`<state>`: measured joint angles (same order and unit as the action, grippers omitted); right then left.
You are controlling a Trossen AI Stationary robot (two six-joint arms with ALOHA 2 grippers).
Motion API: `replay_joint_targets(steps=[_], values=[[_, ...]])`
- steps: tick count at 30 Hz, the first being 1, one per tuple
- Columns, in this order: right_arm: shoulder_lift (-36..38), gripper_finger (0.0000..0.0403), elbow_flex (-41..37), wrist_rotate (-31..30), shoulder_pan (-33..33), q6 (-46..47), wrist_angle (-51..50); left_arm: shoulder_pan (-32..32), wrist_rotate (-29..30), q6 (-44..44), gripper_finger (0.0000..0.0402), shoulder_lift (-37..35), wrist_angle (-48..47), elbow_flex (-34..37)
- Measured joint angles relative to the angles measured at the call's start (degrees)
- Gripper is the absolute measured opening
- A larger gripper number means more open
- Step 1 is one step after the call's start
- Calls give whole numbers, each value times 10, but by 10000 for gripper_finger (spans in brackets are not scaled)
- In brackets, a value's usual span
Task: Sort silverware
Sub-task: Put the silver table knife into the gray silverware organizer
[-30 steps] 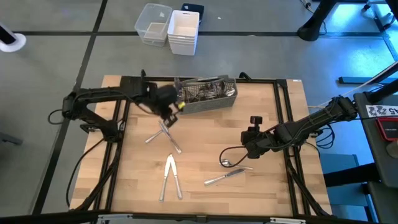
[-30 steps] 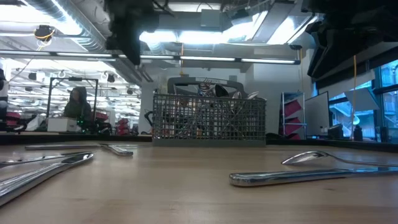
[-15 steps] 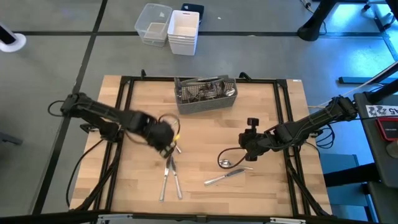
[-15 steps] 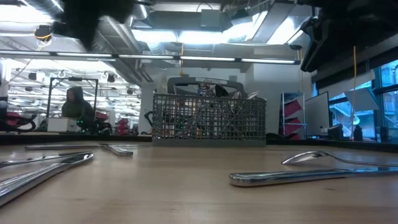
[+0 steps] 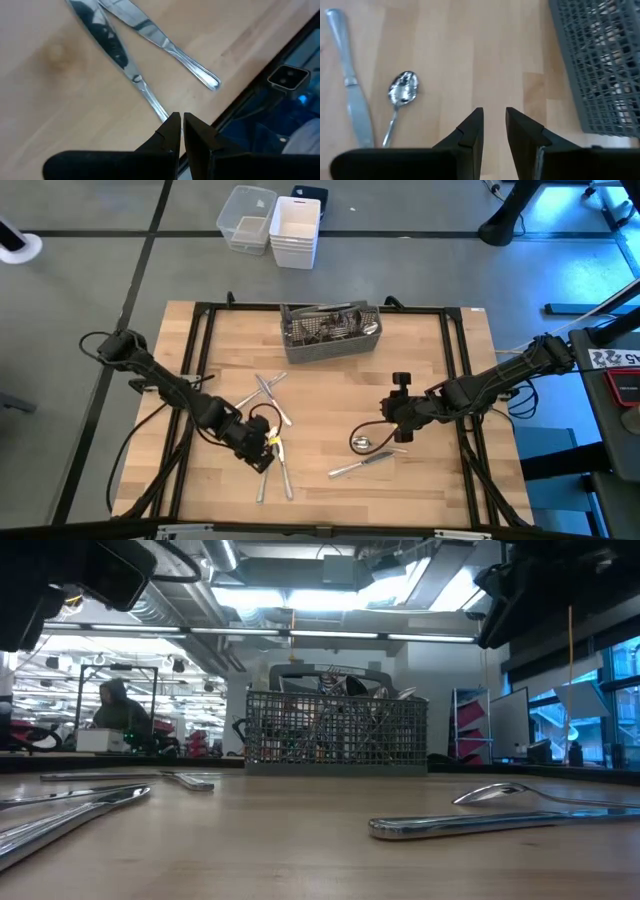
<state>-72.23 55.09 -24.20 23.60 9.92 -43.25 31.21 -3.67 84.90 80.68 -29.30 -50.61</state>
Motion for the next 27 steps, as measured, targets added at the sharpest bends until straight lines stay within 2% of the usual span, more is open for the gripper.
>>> replay_joint_targets(steps=[6, 10, 20, 23, 27], values=[[0, 83, 0, 19, 0, 0, 0, 16, 5, 64, 15, 6, 23, 28], [0, 83, 0, 19, 0, 1, -1, 27, 4, 32, 23, 18, 55, 34], [0, 83, 0, 24, 0, 2, -1, 41, 14, 43, 138, 73, 70, 34], [0, 83, 0, 24, 0, 2, -1, 37, 15, 57, 153, 90, 94, 34], [0, 83, 0, 24, 0, 2, 0, 36, 16, 91, 155, 115, 121, 34]])
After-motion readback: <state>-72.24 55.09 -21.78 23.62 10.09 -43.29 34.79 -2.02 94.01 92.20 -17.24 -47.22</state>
